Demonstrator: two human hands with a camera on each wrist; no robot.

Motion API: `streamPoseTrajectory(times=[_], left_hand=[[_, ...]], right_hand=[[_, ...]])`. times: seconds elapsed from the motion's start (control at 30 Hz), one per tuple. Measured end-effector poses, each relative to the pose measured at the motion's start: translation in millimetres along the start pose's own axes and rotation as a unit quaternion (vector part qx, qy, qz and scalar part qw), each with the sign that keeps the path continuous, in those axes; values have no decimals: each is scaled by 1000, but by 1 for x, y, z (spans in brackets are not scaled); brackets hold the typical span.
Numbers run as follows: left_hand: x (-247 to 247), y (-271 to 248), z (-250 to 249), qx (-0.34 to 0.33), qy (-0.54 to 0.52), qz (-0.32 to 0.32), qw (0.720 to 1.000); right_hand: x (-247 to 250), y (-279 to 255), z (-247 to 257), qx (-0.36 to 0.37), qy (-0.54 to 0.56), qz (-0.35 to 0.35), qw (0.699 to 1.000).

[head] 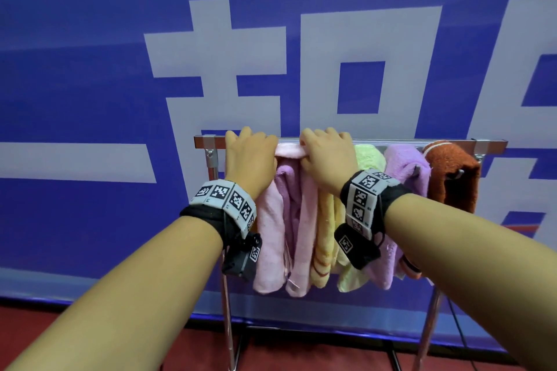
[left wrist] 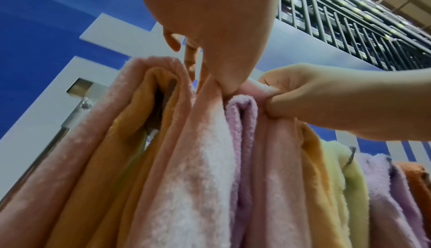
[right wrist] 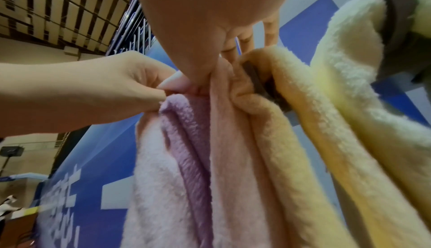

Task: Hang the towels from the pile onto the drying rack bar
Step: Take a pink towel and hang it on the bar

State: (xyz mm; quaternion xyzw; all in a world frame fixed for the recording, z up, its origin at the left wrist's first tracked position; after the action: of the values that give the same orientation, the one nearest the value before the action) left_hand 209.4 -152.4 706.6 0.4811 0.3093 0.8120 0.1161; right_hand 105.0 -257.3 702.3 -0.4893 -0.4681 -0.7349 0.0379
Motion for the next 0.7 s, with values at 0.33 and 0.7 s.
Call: streamPoseTrajectory(times=[0.33,0.7], left_hand=[[-8,3,-2,0,39,38,999],[-13,9,-9,20,46,15,999]], right_hand=[[-12,2,11,31,-31,19,999],[-17,16,6,42,-48,0,998]])
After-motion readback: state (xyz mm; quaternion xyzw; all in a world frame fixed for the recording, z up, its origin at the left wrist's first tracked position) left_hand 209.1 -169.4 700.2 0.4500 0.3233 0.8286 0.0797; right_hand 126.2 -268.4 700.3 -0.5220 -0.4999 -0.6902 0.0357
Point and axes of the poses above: each hand's wrist, its own y-axis towards the middle knuckle, its own x-axis out of the back of the hand, z = x × y, the point moved 3 cm from there along y, towards the middle knuckle, and after that the axes turned 14 degrees about -x, right-handed, at the moved point
